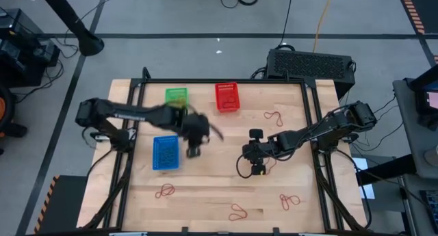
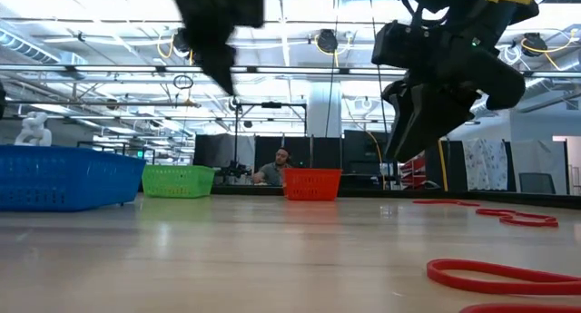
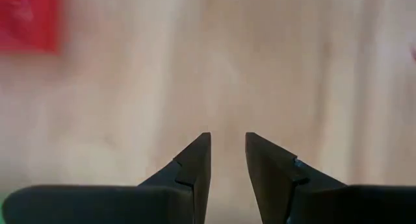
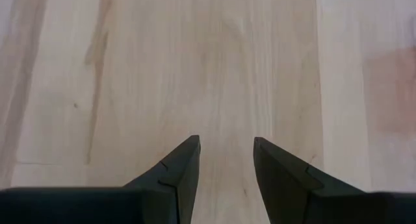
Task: Sort rubber bands into baskets
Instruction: Put the red rubber band into the red bin
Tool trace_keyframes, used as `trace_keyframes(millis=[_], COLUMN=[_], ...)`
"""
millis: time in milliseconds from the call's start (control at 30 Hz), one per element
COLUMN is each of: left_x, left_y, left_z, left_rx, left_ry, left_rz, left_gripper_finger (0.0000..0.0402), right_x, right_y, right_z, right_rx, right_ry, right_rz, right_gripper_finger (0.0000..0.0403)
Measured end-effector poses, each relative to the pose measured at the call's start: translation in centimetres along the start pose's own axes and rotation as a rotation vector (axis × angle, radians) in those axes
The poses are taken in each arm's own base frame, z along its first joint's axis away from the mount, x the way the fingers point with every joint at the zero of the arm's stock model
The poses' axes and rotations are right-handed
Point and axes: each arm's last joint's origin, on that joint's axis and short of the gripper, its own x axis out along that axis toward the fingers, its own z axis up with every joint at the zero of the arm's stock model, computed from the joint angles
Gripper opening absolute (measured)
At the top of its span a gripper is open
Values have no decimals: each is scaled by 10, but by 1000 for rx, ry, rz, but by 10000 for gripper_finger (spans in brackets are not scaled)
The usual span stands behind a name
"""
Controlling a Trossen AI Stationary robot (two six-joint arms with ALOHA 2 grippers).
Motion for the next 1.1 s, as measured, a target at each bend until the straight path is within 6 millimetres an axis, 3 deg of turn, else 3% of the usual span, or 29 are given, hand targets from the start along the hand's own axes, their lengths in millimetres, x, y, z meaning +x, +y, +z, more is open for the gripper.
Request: trace_keyframes(millis=[167,267,433,600,767,1100], left_x=[-1,3,22,43,51,52], left_y=[-57,-85,-115,-115,-106,-87], left_z=[-16,-19,-32,-43,-38,-26], left_rx=[100,208,387,436,441,385], left_ry=[39,-55,-238,-350,-540,-684], left_rz=[-48,-47,-74,-88,-91,-73], left_gripper_finger=[102,102,103,103,103,102], right_x=[-1,-2,-13,-29,-43,-57], right_y=[6,13,47,87,115,135], right_z=[0,-2,-12,-32,-48,-74], right_rx=[69,138,230,348,448,414], right_ry=[18,52,186,373,464,498], right_rz=[130,244,471,554,533,384], right_gripper_finger=[137,137,137,137,137,137])
